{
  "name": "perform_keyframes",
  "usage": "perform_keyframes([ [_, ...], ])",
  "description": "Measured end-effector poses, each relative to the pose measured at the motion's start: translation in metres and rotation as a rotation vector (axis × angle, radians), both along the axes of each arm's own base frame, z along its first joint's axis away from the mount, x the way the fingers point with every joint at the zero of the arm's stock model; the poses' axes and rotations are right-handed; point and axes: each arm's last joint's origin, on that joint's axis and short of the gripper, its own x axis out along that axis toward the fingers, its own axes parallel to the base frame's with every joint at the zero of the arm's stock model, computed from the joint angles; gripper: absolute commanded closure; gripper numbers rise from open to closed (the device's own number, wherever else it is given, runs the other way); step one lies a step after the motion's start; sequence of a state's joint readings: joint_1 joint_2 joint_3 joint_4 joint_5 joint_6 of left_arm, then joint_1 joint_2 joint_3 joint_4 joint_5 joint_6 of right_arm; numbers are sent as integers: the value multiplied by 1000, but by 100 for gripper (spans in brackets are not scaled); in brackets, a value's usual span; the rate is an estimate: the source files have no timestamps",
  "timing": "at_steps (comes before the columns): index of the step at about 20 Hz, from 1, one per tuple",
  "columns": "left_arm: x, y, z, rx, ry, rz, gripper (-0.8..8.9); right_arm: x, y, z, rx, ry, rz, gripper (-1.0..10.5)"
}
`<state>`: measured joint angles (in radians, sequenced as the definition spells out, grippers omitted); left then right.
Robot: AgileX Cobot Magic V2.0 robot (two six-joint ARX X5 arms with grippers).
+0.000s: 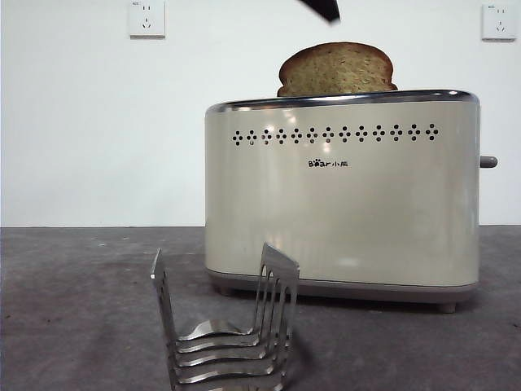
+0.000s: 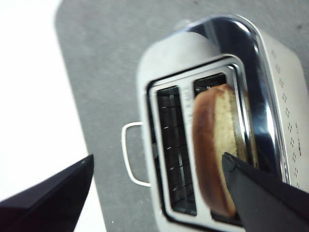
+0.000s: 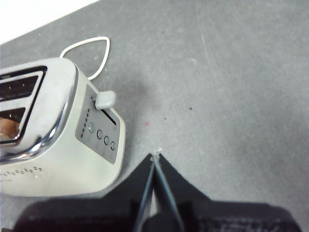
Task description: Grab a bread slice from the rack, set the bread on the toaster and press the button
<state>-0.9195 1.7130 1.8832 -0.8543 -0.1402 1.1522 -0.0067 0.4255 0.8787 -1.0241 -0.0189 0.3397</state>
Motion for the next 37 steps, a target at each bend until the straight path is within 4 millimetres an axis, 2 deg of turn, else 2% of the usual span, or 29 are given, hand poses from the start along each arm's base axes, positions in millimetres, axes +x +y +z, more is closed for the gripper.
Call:
perform_keyframes([
  [3, -14, 19, 21, -114, 47, 83, 381, 0, 0, 0, 8, 0, 13, 946],
  [4, -19, 25, 26, -153, 86, 124, 413, 0, 0, 0, 8, 0, 14, 947],
  [5, -24, 32, 30, -192, 131, 171, 493, 0, 0, 0, 6, -2, 15, 947],
  [8, -41, 54, 41, -324, 301, 352, 836, 4, 1, 0, -14, 12, 37, 947],
  [12, -63, 82, 49, -427, 490, 571, 822, 12, 1, -5, -17, 97, 53, 949],
  [16, -79, 103, 51, -401, 570, 672, 822, 34, 3, -8, 19, 160, 126, 951],
  [22, -110, 144, 77, -590, 577, 682, 822, 94, 11, -7, 176, 69, 377, 954],
  [27, -142, 186, 94, -754, 583, 672, 822, 149, 13, -26, 278, 97, 444, 953],
  [29, -151, 198, 89, -778, 594, 682, 822, 163, 13, -33, 284, 104, 443, 953],
  [32, -160, 210, 69, -761, 622, 720, 822, 178, 10, -44, 302, 122, 438, 953],
  [37, -170, 223, 39, -735, 654, 767, 822, 187, -7, -53, 384, 147, 424, 953],
])
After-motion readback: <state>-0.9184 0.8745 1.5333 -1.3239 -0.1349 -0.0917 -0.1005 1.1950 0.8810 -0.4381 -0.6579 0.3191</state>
